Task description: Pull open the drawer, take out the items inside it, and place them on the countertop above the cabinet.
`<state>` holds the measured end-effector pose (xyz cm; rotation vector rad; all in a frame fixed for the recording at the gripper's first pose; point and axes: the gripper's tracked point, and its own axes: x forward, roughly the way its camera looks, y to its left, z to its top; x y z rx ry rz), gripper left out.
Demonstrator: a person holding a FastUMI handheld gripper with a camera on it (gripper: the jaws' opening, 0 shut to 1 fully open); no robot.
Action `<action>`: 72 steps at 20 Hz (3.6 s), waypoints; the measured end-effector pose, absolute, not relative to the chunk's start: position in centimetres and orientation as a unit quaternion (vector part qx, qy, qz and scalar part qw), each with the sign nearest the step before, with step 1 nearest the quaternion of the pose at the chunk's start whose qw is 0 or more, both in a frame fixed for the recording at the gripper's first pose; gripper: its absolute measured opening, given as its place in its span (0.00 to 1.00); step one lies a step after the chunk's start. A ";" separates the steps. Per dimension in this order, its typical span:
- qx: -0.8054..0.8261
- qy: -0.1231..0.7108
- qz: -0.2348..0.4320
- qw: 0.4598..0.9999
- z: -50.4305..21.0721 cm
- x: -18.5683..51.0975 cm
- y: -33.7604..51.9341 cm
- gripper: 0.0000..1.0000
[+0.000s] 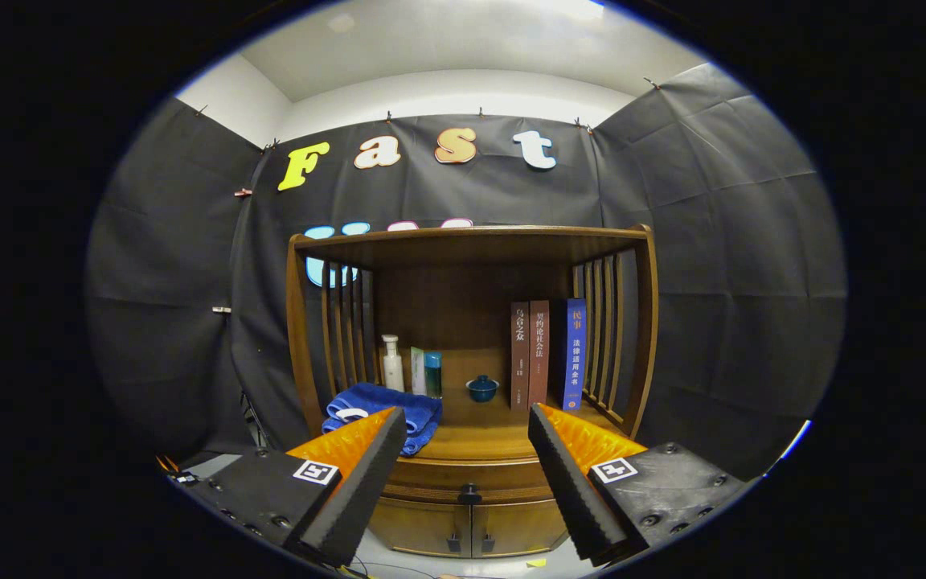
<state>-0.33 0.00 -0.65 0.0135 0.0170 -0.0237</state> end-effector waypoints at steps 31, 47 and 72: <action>0.033 0.199 -0.014 0.979 -25.8 10.7 -0.6 0.92; 0.004 0.261 -0.026 0.965 -30.2 12.3 -1.7 0.38; 0.033 0.339 -0.016 0.940 -29.1 -2.5 -0.6 0.37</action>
